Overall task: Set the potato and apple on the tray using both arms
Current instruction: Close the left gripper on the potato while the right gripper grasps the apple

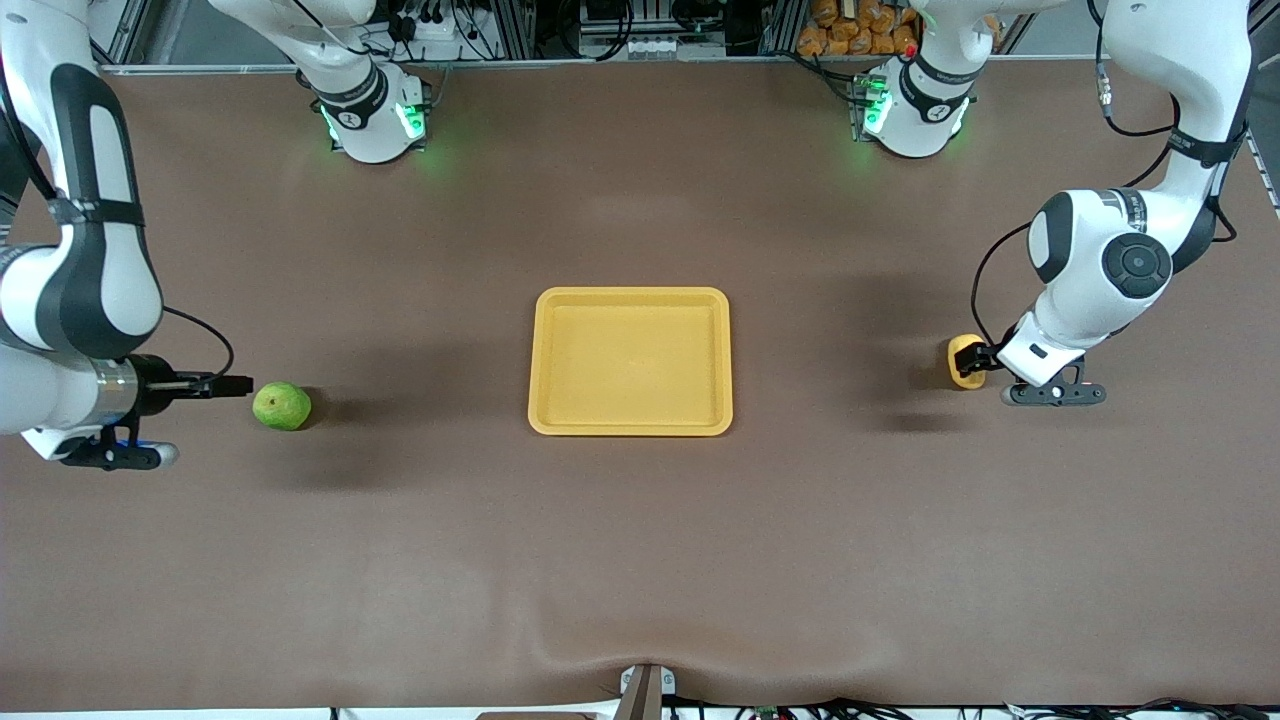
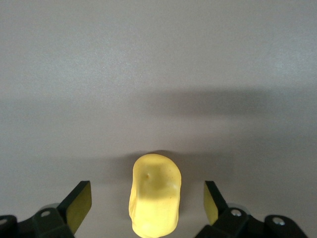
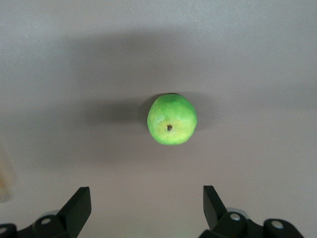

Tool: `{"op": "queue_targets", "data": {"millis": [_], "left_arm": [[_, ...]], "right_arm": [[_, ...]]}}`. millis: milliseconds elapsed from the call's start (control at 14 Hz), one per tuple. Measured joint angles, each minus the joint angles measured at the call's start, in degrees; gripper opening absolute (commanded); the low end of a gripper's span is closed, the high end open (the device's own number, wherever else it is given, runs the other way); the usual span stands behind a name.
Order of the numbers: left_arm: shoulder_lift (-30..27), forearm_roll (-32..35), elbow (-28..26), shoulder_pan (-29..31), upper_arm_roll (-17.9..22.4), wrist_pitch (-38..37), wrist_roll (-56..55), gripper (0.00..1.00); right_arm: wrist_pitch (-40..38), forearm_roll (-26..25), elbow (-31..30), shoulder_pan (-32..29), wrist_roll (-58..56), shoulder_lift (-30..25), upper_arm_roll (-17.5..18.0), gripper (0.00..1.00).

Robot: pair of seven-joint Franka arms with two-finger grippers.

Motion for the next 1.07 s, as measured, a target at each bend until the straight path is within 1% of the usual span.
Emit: {"op": "queue_targets", "data": {"millis": [214, 500, 714, 857, 1071], "left_arm": [[0.59, 0.0, -0.21, 0.0, 0.0, 0.0, 0.0, 0.97], [1.65, 0.0, -1.03, 0.0, -0.01, 0.13, 0.01, 0.94], [2.75, 0.0, -1.38, 0.0, -0.01, 1.34, 0.01, 0.87], [3.39, 0.01, -1.79, 0.0, -0.01, 1.92, 0.02, 0.85], [3.71, 0.01, -2.41, 0.0, -0.02, 2.07, 0.03, 0.78]], "right_arm": [[2.1, 0.0, -1.59, -0.07, 0.0, 0.91, -0.09, 1.0], [2.91, 0.0, -2.63, -0.72, 0.0, 2.5, -0.26, 1.0], [5.86, 0.0, -4.49, -0.91, -0.01, 3.12, -0.19, 1.0], [8.47, 0.0, -6.57, -0.91, -0.01, 3.28, -0.09, 1.0], [10.06, 0.0, -7.94, -0.91, -0.01, 3.43, -0.08, 1.0]]}}
